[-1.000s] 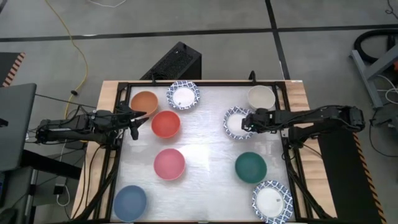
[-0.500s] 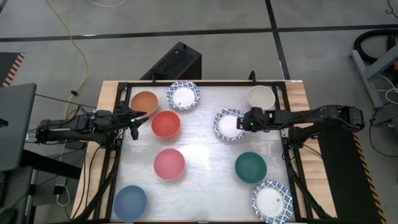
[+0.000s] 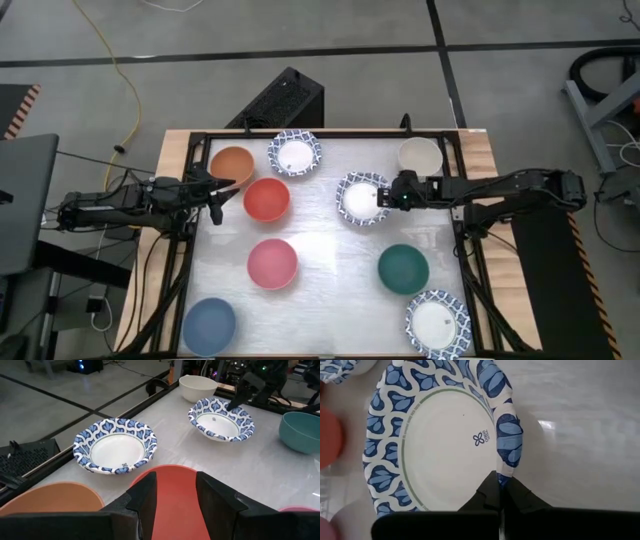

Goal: Nest bowls inside each other
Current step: Stack the middle white patterned bowl onto the stack of bowls

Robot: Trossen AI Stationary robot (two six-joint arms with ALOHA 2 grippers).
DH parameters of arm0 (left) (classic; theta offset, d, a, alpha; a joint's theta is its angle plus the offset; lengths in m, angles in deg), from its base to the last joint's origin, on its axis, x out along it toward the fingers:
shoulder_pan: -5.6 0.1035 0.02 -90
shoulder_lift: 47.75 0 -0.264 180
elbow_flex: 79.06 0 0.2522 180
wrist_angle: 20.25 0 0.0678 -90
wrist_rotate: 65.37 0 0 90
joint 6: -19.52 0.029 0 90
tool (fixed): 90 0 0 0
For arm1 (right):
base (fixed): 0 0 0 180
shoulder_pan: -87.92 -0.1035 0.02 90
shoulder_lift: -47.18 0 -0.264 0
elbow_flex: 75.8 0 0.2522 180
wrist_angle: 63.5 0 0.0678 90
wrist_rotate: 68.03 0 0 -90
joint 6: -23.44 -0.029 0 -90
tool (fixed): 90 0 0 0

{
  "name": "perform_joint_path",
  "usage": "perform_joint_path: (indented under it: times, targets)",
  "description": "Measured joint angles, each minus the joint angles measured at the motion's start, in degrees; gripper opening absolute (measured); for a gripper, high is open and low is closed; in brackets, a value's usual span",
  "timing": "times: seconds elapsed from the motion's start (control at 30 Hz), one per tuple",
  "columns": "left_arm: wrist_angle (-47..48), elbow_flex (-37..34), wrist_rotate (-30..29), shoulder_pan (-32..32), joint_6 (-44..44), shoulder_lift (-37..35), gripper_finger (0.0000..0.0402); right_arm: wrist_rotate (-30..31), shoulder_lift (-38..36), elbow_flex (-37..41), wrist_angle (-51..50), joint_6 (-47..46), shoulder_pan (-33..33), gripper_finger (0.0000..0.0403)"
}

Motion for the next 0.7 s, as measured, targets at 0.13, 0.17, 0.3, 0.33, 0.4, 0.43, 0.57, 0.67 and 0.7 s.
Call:
perform_joint_path:
  times: [0.13, 0.17, 0.3, 0.33, 0.4, 0.43, 0.57, 0.67, 0.7]
  targets:
    - [0.0, 0.0, 0.0, 0.0, 0.0, 0.0, 0.0126, 0.0, 0.0, 0.0, 1.7, 0.2, -0.1, 0.0015]
    - [0.0, 0.0, 0.0, 0.0, 0.0, 0.0, 0.0126, 0.0, 0.0, 0.0, 2.7, 0.3, -0.1, 0.0015]
    - [0.0, 0.0, 0.0, 0.0, -0.1, 0.0, 0.0126, 0.0, 0.0, 0.0, 7.5, 1.7, -0.1, 0.0015]
    - [0.0, 0.0, 0.0, 0.0, -0.1, 0.0, 0.0126, 0.1, 0.0, 0.0, 8.7, 1.8, 0.0, 0.0015]
    - [0.0, 0.0, 0.0, 0.0, -0.1, 0.0, 0.0126, 0.3, 0.0, 0.0, 11.5, 3.2, 0.1, 0.0015]
    - [0.0, 0.0, 0.0, 0.0, -0.1, 0.0, 0.0126, 0.4, 0.0, 0.0, 12.9, 4.1, 0.2, 0.0015]
    - [0.0, 0.0, 0.0, 0.0, -0.1, 0.0, 0.0126, 1.7, 0.0, 0.0, 18.9, 7.1, 1.0, 0.0015]
    - [0.0, 0.0, 0.0, 0.0, -0.1, 0.0, 0.0126, 2.0, 0.0, 0.0, 23.3, 9.1, 2.0, 0.0015]
    - [0.0, 0.0, 0.0, 0.0, -0.1, 0.0, 0.0126, 2.0, 0.0, 0.0, 24.4, 9.7, 2.4, 0.0015]
